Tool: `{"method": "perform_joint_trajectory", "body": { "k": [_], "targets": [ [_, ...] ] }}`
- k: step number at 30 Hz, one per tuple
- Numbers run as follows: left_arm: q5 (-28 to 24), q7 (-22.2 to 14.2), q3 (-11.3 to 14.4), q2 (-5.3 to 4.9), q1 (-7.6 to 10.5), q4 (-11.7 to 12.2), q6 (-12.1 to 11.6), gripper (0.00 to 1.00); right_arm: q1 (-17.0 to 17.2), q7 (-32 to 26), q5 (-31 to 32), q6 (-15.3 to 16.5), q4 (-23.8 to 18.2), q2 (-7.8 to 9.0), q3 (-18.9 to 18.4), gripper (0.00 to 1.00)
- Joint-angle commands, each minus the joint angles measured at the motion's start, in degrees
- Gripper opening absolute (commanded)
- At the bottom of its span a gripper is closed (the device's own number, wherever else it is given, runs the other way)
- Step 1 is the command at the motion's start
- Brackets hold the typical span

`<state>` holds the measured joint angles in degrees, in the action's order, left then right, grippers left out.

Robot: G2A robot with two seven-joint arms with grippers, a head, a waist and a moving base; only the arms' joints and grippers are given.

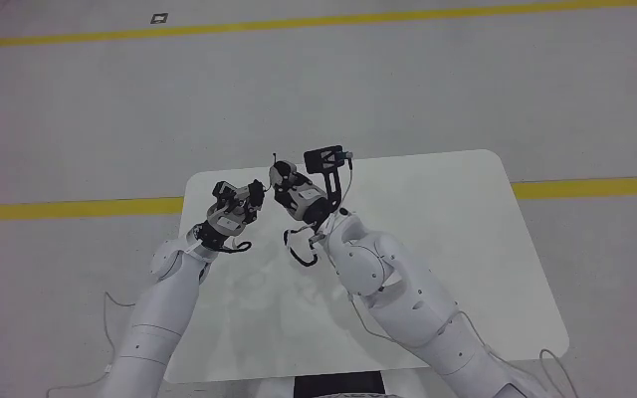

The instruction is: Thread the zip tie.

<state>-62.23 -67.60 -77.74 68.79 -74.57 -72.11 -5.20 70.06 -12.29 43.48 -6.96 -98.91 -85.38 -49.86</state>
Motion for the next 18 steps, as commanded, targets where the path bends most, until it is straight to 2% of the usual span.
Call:
{"method": "perform_joint_trajectory", "body": {
  "k": [1,8,18],
  "targets": [
    [0.0,0.0,0.0,0.0,0.0,0.0,0.0,0.0,0.1,1.2,-0.3,0.4,-0.1,-0.07,-0.3,0.0],
    [0.0,0.0,0.0,0.0,0.0,0.0,0.0,0.0,0.4,2.3,-0.7,1.6,0.5,-0.28,-0.4,0.0],
    [0.0,0.0,0.0,0.0,0.0,0.0,0.0,0.0,1.4,2.3,-1.8,1.7,1.9,-0.65,0.2,0.0]
  ]
}}
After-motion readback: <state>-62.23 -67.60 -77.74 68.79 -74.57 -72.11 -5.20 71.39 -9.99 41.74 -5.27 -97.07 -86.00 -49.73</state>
